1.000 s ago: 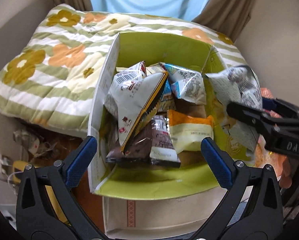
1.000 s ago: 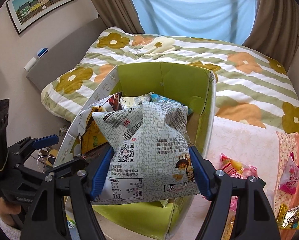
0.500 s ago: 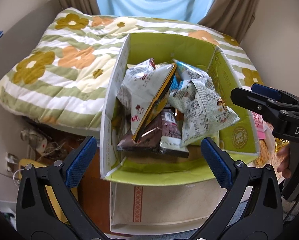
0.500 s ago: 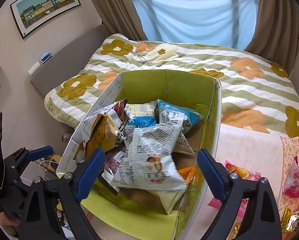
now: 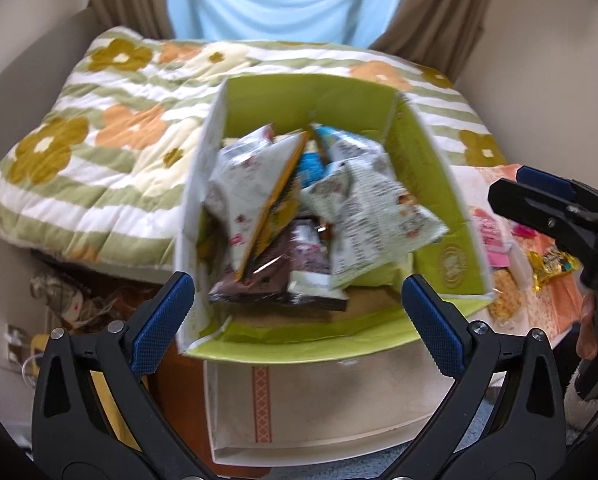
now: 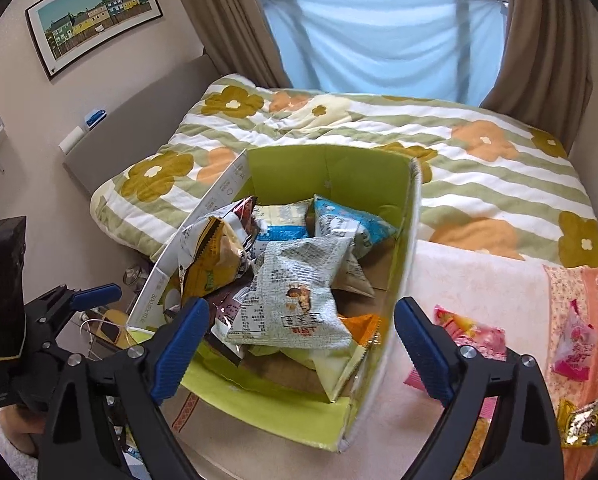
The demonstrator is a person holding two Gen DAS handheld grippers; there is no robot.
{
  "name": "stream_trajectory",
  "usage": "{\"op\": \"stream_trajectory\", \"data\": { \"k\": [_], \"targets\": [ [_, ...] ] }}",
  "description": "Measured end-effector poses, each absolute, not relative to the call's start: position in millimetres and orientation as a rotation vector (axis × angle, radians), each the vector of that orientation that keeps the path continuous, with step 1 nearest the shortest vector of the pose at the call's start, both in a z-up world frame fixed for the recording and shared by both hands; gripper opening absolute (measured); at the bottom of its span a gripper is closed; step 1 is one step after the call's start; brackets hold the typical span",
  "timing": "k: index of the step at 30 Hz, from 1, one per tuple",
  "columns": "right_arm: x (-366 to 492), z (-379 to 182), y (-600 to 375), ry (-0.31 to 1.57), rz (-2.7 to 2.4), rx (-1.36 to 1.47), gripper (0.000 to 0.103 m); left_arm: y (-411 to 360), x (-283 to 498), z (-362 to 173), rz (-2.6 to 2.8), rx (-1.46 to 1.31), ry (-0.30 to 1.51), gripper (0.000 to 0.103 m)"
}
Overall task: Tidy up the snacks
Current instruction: 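Move both tools back over the remaining snacks on the table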
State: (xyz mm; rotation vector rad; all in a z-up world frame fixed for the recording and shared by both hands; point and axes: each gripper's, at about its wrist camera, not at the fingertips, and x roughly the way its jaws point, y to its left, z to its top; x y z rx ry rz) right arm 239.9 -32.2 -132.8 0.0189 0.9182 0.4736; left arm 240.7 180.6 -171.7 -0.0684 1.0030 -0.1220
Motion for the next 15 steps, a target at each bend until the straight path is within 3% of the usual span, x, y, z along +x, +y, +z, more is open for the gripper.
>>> {"op": "stream_trajectory", "data": {
  "k": [15],
  "targets": [
    [187, -95, -171, 0.854, 0.131, 0.087, 0.092, 62, 221, -155, -0.379, 0.011, 0.971, 0.103]
  ]
}}
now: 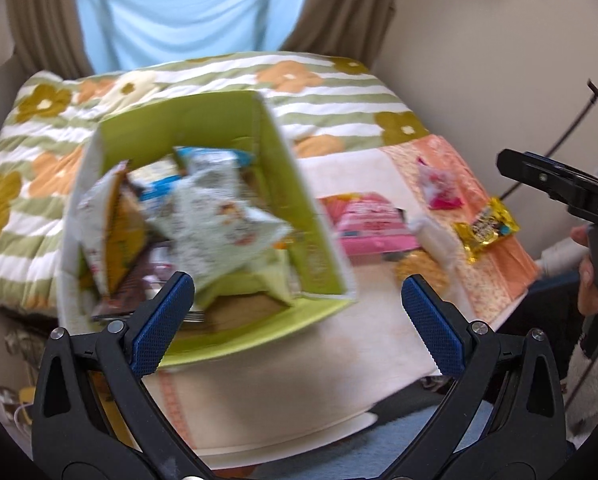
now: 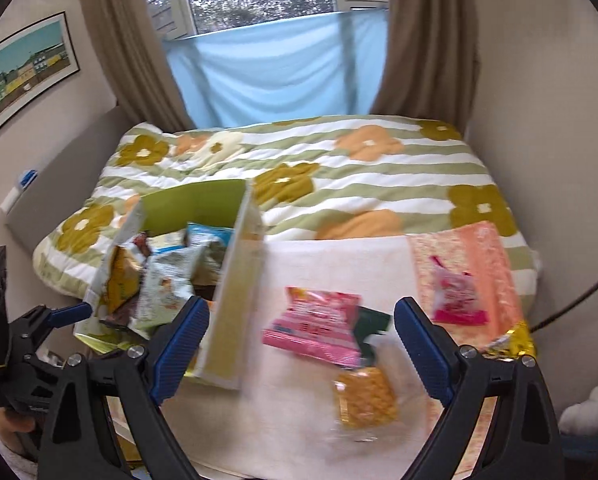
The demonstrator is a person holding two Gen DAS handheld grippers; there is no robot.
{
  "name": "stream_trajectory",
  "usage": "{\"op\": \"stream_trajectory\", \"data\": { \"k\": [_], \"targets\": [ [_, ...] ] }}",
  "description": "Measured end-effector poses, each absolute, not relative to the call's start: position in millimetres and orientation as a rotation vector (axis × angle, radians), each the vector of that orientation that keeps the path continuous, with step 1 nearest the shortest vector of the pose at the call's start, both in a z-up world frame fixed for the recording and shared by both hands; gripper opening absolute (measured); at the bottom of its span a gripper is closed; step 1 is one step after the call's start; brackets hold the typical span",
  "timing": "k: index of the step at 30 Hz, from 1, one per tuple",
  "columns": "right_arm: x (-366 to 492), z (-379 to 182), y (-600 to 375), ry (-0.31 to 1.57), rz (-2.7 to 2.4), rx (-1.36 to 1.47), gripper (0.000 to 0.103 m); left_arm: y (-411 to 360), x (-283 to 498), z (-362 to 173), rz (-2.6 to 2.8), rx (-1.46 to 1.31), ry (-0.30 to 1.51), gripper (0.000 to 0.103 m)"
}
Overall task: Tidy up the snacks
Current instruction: 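Move both tools back over the remaining snacks on the table, then grasp the pink candy bag with the left tool while the right tool grasps the white wrapped block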
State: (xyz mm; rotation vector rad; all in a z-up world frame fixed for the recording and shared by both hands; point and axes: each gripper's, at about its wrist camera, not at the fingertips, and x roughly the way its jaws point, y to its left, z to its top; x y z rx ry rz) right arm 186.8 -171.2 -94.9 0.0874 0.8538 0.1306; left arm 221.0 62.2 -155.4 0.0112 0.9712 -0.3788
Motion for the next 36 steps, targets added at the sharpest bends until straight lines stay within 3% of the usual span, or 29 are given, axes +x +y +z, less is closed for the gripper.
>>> {"op": "stream_trajectory", "data": {
  "k": [17, 36],
  "targets": [
    [206, -166, -296, 1.025, 0.307, 0.080, 0.092, -84, 255, -183, -0.200, -0.028, 1.078, 0.103],
    [236, -266, -283, 1.234, 0.446, 0.020, 0.092, -114, 346, -270, -0.125, 0.073, 1.257, 0.103]
  ]
}}
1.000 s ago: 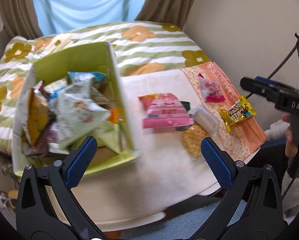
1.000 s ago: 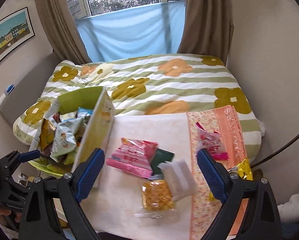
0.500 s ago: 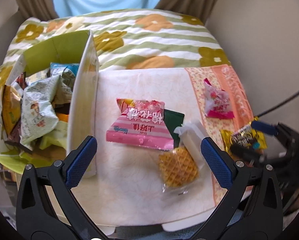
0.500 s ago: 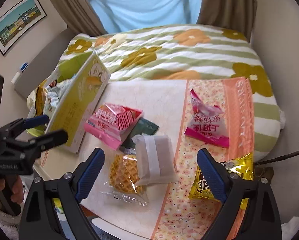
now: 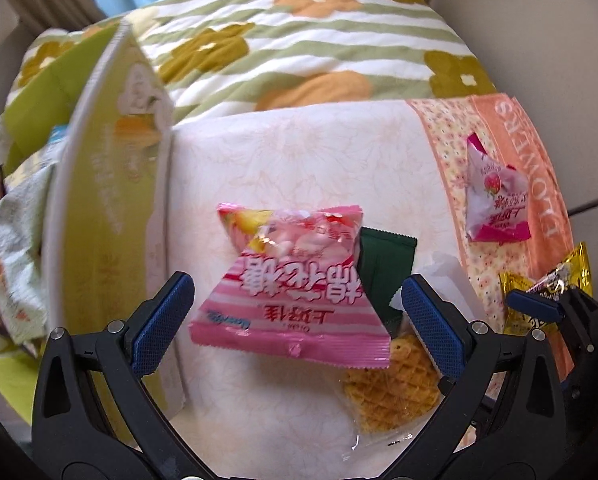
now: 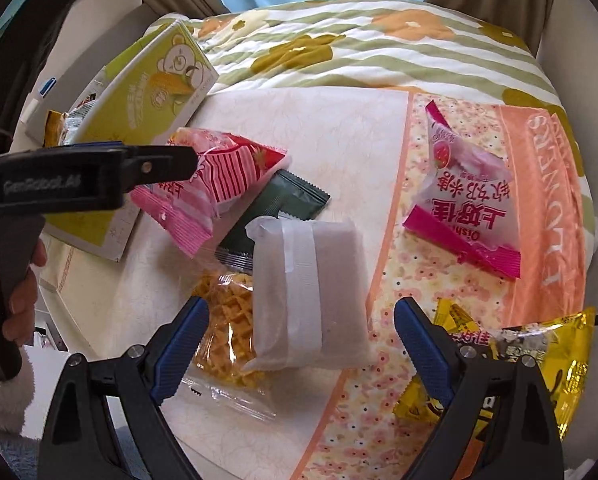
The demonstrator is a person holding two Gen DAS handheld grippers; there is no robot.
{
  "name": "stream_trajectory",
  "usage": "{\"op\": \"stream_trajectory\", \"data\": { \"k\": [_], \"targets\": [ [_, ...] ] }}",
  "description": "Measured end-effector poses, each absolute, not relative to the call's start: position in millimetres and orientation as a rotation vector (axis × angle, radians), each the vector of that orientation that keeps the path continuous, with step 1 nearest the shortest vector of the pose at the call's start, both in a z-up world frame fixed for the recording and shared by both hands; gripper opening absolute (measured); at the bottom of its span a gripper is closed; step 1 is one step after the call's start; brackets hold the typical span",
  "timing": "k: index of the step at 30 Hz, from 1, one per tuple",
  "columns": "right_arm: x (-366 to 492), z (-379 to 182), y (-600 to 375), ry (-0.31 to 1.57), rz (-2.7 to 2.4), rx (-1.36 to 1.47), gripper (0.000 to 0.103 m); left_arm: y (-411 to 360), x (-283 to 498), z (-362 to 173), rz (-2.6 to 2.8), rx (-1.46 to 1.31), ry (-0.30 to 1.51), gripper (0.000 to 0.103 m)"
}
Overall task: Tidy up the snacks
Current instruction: 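Grasp the pink candy bag with the left tool while the right tool grasps the white wrapped block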
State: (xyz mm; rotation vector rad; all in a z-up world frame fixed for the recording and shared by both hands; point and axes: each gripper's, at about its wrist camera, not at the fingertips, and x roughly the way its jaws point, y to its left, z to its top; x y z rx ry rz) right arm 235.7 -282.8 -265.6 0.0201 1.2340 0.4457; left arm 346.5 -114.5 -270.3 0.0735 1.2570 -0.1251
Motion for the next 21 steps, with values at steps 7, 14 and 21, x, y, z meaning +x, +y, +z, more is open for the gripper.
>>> {"op": "stream_trajectory", "data": {
  "k": [7, 14, 21],
  "targets": [
    [246, -282, -280, 1.269, 0.419, 0.036, 0.089, -110, 361, -298, -0.123, 0.051, 1.320, 0.102],
    [252, -288, -277, 1.280, 0.400, 0.045, 0.089, -108, 365, -312, -0.175, 0.018, 1.348, 0.081],
    [256, -292, -274, 1.288, 0.397, 0.056, 0.089, -104, 364, -310, -0.197, -0.026, 1.340, 0.073]
  ]
}}
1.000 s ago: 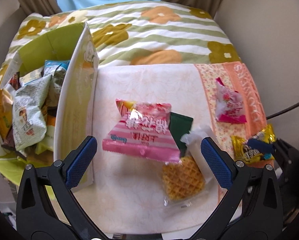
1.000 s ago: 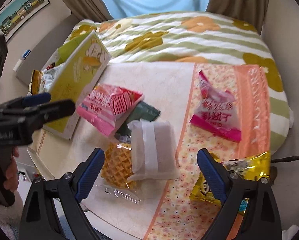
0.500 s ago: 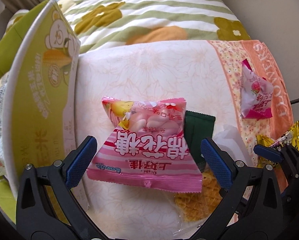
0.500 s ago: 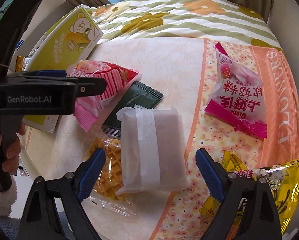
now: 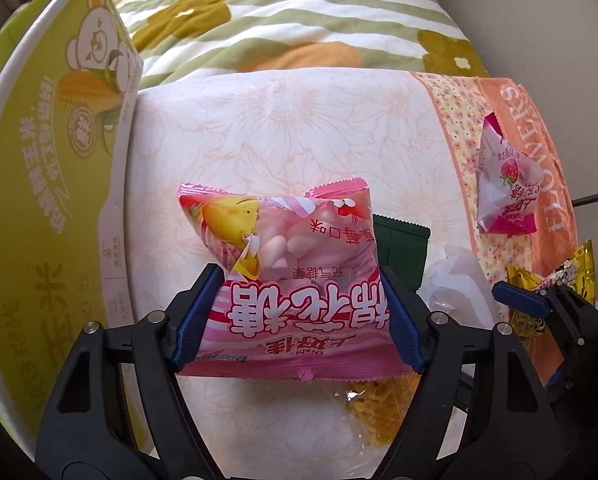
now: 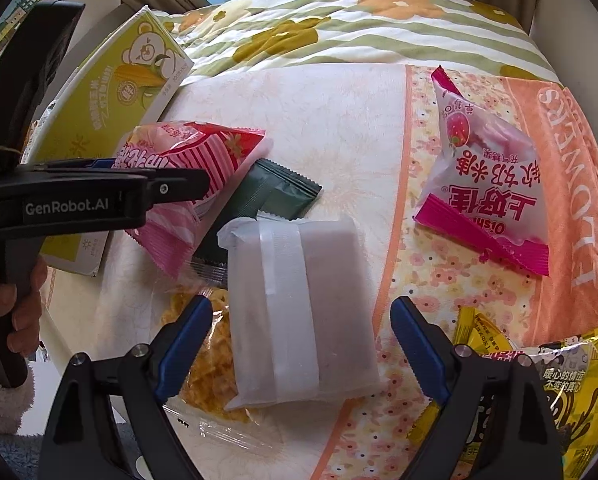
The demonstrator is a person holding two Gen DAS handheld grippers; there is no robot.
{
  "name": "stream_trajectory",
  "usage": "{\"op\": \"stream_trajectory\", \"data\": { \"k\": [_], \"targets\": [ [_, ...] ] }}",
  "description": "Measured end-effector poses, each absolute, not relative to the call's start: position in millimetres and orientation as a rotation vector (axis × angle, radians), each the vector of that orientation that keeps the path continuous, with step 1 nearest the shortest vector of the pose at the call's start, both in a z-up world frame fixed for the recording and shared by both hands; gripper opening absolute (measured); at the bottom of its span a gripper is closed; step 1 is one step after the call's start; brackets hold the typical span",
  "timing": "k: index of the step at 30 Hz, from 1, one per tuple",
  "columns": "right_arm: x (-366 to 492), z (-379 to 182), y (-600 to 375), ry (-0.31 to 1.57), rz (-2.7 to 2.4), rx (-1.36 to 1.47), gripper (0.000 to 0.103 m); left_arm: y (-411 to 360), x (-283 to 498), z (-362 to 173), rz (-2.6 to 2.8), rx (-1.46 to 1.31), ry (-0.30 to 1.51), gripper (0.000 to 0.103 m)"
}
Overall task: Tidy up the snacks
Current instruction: 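Grasp the pink candy bag with the left tool while the right tool grasps the white wrapped block, then carry both items over the box and open both tools to drop them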
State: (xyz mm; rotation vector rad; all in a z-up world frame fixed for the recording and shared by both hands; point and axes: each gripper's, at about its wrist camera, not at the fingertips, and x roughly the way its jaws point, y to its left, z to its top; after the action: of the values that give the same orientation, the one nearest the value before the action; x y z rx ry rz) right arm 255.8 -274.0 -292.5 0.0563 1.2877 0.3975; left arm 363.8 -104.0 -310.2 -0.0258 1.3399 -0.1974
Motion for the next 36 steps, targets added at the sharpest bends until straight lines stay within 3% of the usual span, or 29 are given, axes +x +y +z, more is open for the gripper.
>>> {"op": "stream_trajectory", "data": {
  "k": [4, 7, 14, 25, 36],
  "targets": [
    [255, -294, -278, 1.290, 0.399, 0.079, 0.087, -101, 361, -308, -0.199, -0.040, 1.333, 0.071],
    [257, -299, -278, 1.302, 0.399, 0.090, 0.075, -99, 357, -307, -0.199, -0.049, 1.329, 0.071],
    [255, -301, -275, 1.294, 0.399, 0.070, 0.062, -100, 349, -301, -0.197, -0.040, 1.311, 0.071],
    [244, -283, -286, 1.252, 0.414, 0.083, 0.059, -103, 330, -267, -0.184, -0.059, 1.239, 0.071],
    [237, -214, -290, 1.116, 0.481, 0.045, 0.059, -86, 289, -177, -0.125, -0.124, 1.046, 0.071]
  ]
}}
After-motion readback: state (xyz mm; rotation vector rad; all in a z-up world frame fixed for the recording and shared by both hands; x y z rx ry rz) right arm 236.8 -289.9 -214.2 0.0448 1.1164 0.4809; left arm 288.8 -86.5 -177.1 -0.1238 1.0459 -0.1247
